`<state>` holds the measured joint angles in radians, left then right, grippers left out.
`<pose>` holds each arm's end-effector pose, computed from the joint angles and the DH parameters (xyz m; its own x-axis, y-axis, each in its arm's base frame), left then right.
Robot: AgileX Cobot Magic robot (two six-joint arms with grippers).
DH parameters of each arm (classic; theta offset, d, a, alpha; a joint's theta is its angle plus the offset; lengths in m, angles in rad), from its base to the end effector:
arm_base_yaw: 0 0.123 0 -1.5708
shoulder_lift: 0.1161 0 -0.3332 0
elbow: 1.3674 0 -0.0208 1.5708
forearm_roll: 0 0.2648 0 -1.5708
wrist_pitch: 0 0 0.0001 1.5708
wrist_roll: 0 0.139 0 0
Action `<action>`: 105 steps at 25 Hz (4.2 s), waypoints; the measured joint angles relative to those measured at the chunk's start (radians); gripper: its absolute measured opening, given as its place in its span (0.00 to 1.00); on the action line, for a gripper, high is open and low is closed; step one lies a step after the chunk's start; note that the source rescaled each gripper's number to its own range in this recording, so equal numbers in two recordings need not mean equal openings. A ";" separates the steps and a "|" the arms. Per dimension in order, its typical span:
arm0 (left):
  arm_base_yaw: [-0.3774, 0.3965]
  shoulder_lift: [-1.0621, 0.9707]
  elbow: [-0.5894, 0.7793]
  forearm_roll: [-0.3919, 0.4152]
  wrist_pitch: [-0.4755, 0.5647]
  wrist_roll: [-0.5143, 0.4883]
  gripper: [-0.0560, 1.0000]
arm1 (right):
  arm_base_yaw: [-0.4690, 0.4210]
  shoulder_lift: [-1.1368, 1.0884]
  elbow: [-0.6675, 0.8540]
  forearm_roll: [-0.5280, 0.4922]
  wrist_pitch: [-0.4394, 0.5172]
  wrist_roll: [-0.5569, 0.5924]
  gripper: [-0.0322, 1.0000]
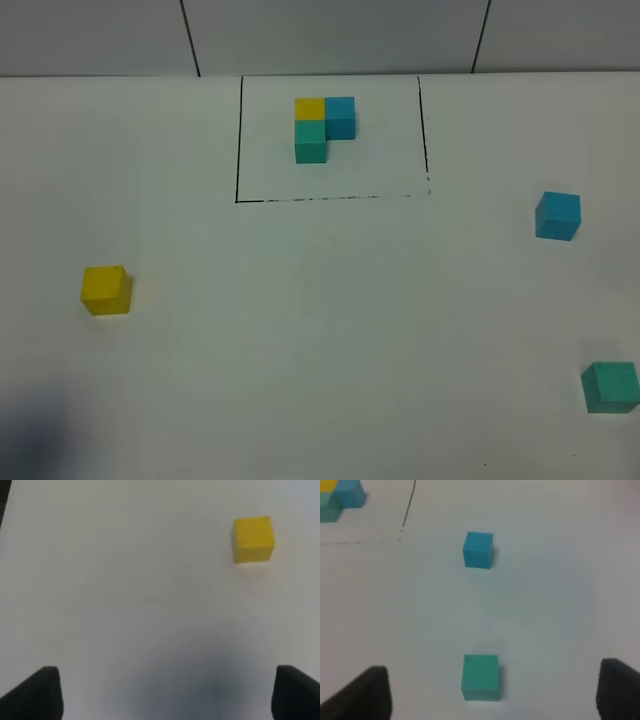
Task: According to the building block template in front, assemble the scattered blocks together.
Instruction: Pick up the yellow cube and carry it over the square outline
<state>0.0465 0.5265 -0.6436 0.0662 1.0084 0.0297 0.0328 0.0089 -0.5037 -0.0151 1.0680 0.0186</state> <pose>0.0842 0.0117 0.2969 -0.7227 0.0313 -0.6905 -0.0383 0.9956 0.0853 0.0021 -0.0018 0.2625 -0.4669 -0.0040 -0.8843 -0.0158 0.9999 0.0038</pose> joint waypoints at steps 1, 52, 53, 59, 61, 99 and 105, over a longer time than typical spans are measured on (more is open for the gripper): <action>0.000 0.070 -0.030 0.002 -0.002 -0.009 0.98 | 0.000 0.000 0.000 0.000 0.000 0.000 0.68; -0.132 1.155 -0.283 -0.173 -0.353 -0.125 1.00 | 0.000 0.000 0.000 0.000 0.000 0.000 0.68; -0.132 1.165 -0.290 -0.173 -0.353 -0.127 1.00 | 0.000 0.000 0.000 0.000 0.000 0.000 0.68; -0.132 1.217 -0.313 -0.172 -0.359 -0.129 1.00 | 0.000 0.000 0.000 0.000 0.000 0.000 0.68; -0.132 1.235 -0.313 -0.172 -0.366 -0.129 1.00 | 0.000 0.000 0.000 0.000 0.000 0.000 0.68; -0.181 1.397 -0.409 -0.150 -0.388 -0.190 0.21 | 0.000 0.000 0.000 0.000 0.000 0.000 0.68; -0.182 1.399 -0.485 -0.150 -0.262 -0.161 0.06 | 0.000 0.000 0.000 0.000 0.000 0.000 0.68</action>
<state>-0.1352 1.9252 -1.1284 -0.0836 0.7463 -0.1312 0.0328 0.0089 -0.5037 -0.0151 1.0680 0.0186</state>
